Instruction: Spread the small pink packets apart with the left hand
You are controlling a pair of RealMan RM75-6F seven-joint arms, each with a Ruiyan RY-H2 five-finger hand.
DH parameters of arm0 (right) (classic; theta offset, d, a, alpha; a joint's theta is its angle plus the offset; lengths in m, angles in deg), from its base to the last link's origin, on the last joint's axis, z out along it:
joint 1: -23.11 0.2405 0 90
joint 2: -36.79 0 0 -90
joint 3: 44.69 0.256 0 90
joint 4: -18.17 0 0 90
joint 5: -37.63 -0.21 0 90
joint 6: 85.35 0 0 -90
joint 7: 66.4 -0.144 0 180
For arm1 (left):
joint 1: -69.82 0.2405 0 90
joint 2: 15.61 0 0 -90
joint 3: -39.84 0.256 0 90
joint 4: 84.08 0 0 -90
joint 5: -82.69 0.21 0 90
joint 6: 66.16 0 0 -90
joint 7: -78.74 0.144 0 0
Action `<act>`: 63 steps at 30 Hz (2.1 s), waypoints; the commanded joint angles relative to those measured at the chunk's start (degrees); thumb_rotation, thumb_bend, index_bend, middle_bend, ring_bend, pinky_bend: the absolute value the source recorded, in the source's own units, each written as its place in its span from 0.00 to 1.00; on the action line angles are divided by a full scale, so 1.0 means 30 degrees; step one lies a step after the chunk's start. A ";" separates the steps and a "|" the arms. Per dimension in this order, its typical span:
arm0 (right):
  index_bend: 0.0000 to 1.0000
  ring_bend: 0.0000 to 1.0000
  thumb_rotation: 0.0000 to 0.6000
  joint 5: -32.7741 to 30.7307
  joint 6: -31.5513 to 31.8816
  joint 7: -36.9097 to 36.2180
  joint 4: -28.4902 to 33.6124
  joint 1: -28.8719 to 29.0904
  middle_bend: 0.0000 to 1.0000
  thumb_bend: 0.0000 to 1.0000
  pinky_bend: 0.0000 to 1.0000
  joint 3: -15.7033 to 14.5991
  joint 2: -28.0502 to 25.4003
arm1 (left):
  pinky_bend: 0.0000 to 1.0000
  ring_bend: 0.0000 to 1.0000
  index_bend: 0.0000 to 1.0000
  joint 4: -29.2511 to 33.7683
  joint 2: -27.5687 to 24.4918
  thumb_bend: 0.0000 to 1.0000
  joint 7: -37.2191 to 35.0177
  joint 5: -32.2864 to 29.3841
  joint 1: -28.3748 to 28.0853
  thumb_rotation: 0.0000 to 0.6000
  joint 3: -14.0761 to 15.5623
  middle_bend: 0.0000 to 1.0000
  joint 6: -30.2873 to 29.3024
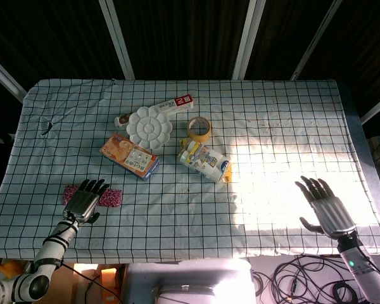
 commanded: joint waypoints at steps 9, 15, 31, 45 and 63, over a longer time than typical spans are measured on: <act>0.00 0.00 1.00 0.0111 0.0063 0.0055 0.0144 -0.0137 0.00 0.24 0.00 -0.0150 -0.0012 | 0.00 0.00 0.15 -0.0732 0.0518 0.34 0.0226 -0.0743 -0.0498 1.00 0.0120 0.00 0.0168; 0.00 0.00 1.00 0.0076 0.0033 0.0116 0.0160 -0.0132 0.00 0.24 0.00 -0.0129 0.0019 | 0.00 0.00 0.20 -0.0862 0.0749 0.34 0.0033 -0.0729 -0.0617 1.00 0.0146 0.00 0.0128; 0.00 0.00 1.00 0.0061 0.0013 0.0142 0.0151 -0.0157 0.00 0.24 0.00 -0.0128 0.0043 | 0.00 0.00 0.40 -0.1314 0.1138 0.34 -0.1118 0.0385 -0.0474 1.00 0.0089 0.00 -0.0543; 0.00 0.00 1.00 -0.0044 -0.0030 0.0182 0.0102 -0.0159 0.00 0.24 0.00 -0.0081 0.0066 | 0.00 0.00 0.49 0.0323 -0.0798 0.34 -0.1984 0.2251 0.0837 1.00 0.0674 0.00 -0.2600; 0.00 0.00 1.00 -0.0073 -0.0257 0.0990 0.0254 -0.0113 0.00 0.24 0.00 -0.0204 0.0532 | 0.00 0.00 0.12 -0.1879 -0.1054 0.34 -0.4982 0.4497 0.3945 1.00 0.2534 0.00 -0.3519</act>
